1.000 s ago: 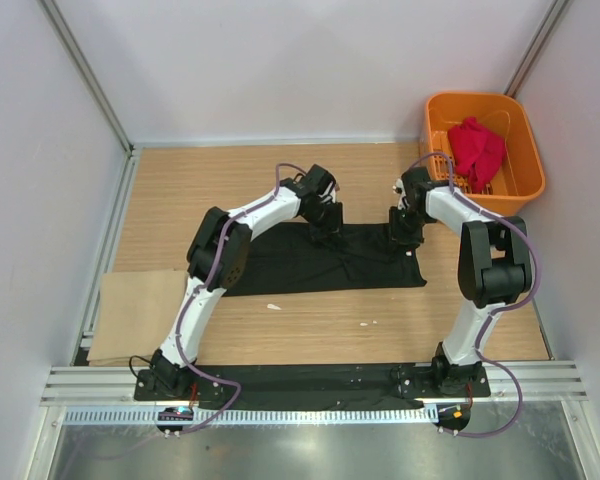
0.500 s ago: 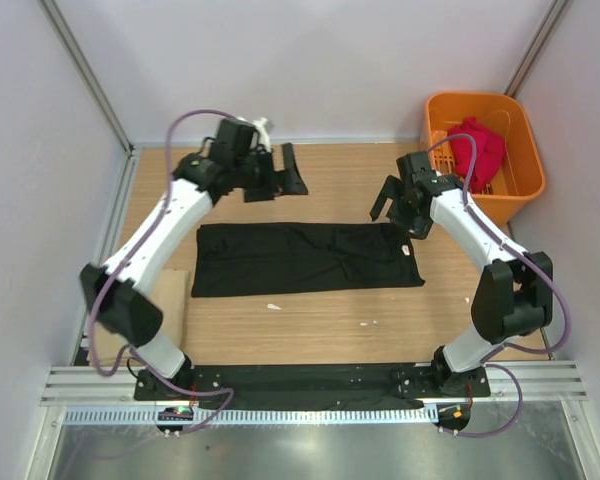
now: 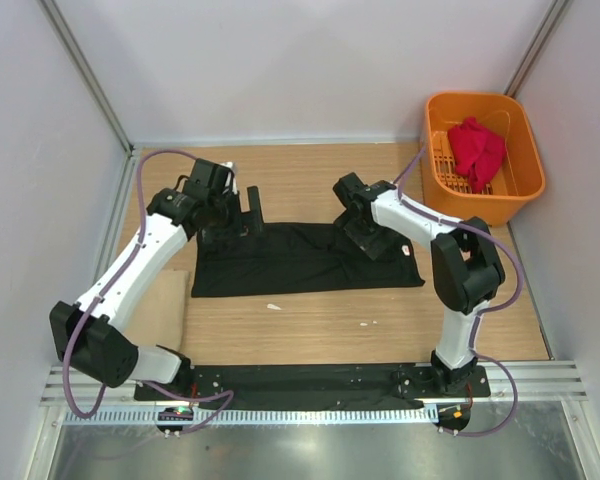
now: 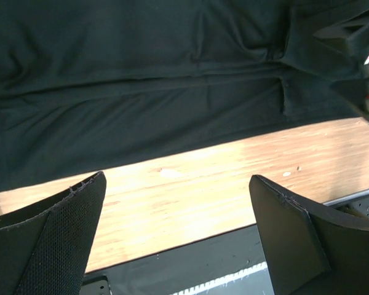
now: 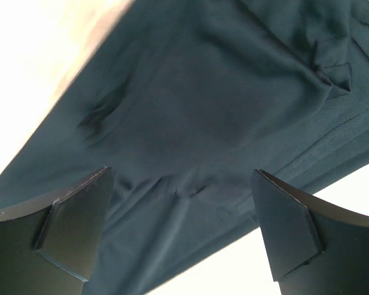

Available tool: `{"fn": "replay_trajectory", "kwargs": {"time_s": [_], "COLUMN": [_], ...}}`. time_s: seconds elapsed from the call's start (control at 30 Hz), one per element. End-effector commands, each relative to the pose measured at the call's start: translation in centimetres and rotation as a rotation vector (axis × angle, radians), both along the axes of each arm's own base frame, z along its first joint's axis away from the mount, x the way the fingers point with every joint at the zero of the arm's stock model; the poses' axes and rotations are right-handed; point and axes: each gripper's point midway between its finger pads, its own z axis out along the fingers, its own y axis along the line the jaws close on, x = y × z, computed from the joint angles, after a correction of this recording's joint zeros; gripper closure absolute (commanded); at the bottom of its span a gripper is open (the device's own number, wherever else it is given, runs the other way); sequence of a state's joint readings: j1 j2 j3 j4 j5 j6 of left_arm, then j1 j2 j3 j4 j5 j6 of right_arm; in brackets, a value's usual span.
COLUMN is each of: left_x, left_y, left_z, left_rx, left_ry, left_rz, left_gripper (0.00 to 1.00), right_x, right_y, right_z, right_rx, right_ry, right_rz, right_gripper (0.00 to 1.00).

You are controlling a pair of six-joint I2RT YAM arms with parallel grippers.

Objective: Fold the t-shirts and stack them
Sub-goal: Fold the tshirt

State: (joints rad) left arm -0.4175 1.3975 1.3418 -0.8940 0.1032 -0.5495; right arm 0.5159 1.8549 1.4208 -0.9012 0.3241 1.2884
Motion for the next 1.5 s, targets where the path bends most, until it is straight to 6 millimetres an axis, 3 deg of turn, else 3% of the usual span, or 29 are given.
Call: {"fn": "replay_trajectory", "kwargs": {"time_s": [0.0, 0.23, 0.3, 0.37, 0.47, 0.5, 0.57, 0.7, 0.8, 0.87, 0.9, 0.97, 1.0, 1.03, 1.1, 1.13, 1.17, 1.23, 1.27, 1.4, 1.43, 1.47], "left_x": [0.0, -0.3, -0.1, 0.1, 0.7, 1.2, 2.0, 4.7, 6.0, 7.3, 7.9, 8.6, 9.1, 9.1, 9.2, 9.0, 8.7, 7.9, 7.5, 3.7, 2.6, 1.1], "left_y": [1.2, 1.9, 2.1, 2.4, 2.5, 2.4, 2.2, 1.2, 0.5, 0.2, 0.4, 0.9, 1.0, 1.1, 1.4, 1.6, 1.5, 0.9, 0.7, -0.5, -1.8, -2.2], "left_z": [3.5, 2.1, 1.3, 0.4, -0.4, -1.2, -2.3, -6.3, -8.1, -9.7, -9.9, -11.8, -11.9, -12.6, -14.4, -15.0, -16.1, -17.2, -17.8, -20.3, -20.5, -21.5], "left_rx": [-0.013, 0.024, 0.039, 0.061, 0.094, 0.115, 0.136, 0.194, 0.215, 0.242, 0.269, 0.325, 0.341, 0.357, 0.388, 0.399, 0.401, 0.376, 0.377, 0.301, 0.221, 0.184], "left_ry": [-0.108, -0.079, -0.056, -0.026, -0.014, -0.001, 0.016, 0.106, 0.147, 0.178, 0.168, 0.203, 0.202, 0.220, 0.263, 0.286, 0.316, 0.364, 0.385, 0.524, 0.569, 0.599], "left_rz": [0.033, 0.052, 0.058, 0.058, 0.037, 0.024, 0.009, -0.042, -0.093, -0.113, -0.129, -0.136, -0.143, -0.148, -0.148, -0.139, -0.140, -0.128, -0.123, -0.096, -0.076, -0.069], "left_gripper": [0.00, 0.00, 0.00, 0.00, 0.00, 0.00, 0.00, 0.00, 0.00, 0.00, 0.00, 0.00, 0.00, 0.00, 0.00, 0.00, 0.00, 0.00, 0.00, 0.00, 0.00, 0.02], "right_x": [-0.4, -0.4, 0.9, 1.5, 4.5, 6.7, 8.8, 15.4, 18.3, 20.8, 22.4, 23.3, 24.0, 24.1, 24.3, 23.9, 23.4, 22.3, 21.5, 18.4, 17.9, 17.1], "right_y": [-1.4, -1.2, -1.2, -1.7, -2.1, -1.9, -2.0, 0.1, 0.6, 0.9, 1.1, 0.9, 1.0, 0.7, 0.4, 0.2, 0.0, -0.3, -0.6, -1.3, -1.6, -1.8], "right_z": [-1.3, -7.2, -7.3, -8.6, -8.2, -8.2, -7.9, -7.6, -7.4, -6.4, -4.4, -2.1, 0.1, 1.6, 6.7, 7.9, 11.2, 12.6, 14.9, 15.0, 14.9, 13.6], "right_rx": [-0.038, -0.069, -0.110, -0.178, -0.244, -0.250, -0.296, -0.279, -0.273, -0.277, -0.295, -0.310, -0.320, -0.339, -0.357, -0.359, -0.355, -0.342, -0.336, -0.296, -0.290, -0.285], "right_ry": [-0.014, 0.033, 0.021, 0.052, 0.021, -0.018, -0.037, -0.137, -0.155, -0.191, -0.240, -0.275, -0.318, -0.331, -0.410, -0.416, -0.467, -0.467, -0.497, -0.438, -0.426, -0.387], "right_rz": [-0.168, -0.101, -0.061, 0.017, 0.111, 0.129, 0.252, 0.504, 0.661, 0.691, 0.698, 0.706, 0.701, 0.703, 0.685, 0.684, 0.669, 0.666, 0.655, 0.663, 0.660, 0.662], "right_gripper": [0.00, 0.00, 0.00, 0.00, 0.00, 0.00, 0.00, 0.00, 0.00, 0.00, 0.00, 0.00, 0.00, 0.00, 0.00, 0.00, 0.00, 0.00, 0.00, 0.00, 0.00, 0.00]}}
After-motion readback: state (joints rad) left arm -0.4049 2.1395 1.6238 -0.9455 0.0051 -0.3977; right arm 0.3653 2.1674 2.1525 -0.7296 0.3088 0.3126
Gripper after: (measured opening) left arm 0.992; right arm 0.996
